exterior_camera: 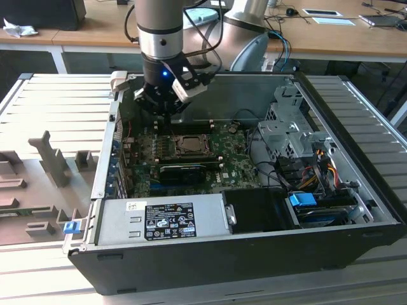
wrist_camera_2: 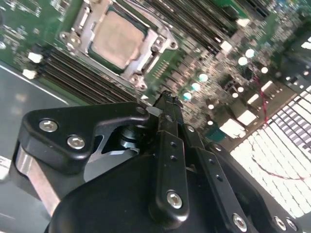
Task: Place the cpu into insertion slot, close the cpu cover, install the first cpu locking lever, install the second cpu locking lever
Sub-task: 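Install the first cpu locking lever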
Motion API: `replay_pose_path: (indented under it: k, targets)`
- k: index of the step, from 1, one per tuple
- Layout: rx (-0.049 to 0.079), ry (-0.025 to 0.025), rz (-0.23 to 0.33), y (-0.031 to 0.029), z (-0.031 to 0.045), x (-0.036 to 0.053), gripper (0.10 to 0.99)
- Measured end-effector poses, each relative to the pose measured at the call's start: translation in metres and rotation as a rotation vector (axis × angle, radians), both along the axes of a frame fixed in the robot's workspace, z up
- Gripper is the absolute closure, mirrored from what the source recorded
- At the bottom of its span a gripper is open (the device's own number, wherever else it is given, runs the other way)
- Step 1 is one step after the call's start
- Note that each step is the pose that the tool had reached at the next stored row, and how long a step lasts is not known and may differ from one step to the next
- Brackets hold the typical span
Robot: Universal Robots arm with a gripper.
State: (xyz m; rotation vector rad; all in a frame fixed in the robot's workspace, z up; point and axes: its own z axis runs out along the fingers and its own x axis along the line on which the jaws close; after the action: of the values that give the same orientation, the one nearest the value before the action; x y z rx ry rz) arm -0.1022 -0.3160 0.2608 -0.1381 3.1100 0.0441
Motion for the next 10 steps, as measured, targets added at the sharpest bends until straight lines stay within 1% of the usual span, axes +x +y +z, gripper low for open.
replay_pose_path:
  k: [2, 3, 5, 7, 8, 10]
  targets:
    - [0.000, -0.0007, 0.000, 0.0006, -0.0005, -0.0040, 0.980]
    - [0.000, -0.0006, 0.000, 0.0018, -0.0009, -0.0072, 0.980]
    - [0.000, -0.0007, 0.000, 0.0043, -0.0014, -0.0097, 0.980]
    - [0.000, -0.0006, 0.000, 0.0098, -0.0020, -0.0107, 0.980]
    - [0.000, -0.0007, 0.000, 0.0139, -0.0024, -0.0111, 0.980]
    - [0.000, -0.0007, 0.000, 0.0189, -0.0028, -0.0123, 0.980]
